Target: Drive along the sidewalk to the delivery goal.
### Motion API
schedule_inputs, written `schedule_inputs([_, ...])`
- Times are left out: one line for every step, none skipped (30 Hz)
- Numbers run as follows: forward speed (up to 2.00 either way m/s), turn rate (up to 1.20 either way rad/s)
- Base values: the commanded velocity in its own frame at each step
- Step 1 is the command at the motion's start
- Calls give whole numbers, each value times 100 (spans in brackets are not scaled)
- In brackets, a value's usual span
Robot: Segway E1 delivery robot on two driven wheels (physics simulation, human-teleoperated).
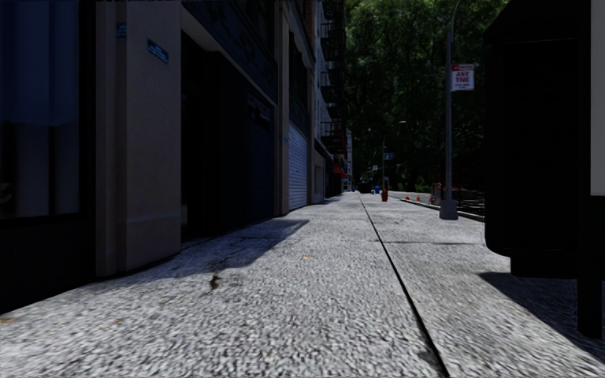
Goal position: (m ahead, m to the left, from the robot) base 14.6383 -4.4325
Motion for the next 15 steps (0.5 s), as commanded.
schedule_inputs([199, -104])
schedule_inputs([199, -120])
schedule_inputs([199, -120])
schedule_inputs([199, -120])
schedule_inputs([199, -120])
schedule_inputs([199, 0])
schedule_inputs([199, 0])
schedule_inputs([199, 0])
schedule_inputs([199, 0])
schedule_inputs([199, 0])
schedule_inputs([199, 0])
schedule_inputs([199, 0])
schedule_inputs([199, 0])
schedule_inputs([199, 0])
schedule_inputs([199, 0])
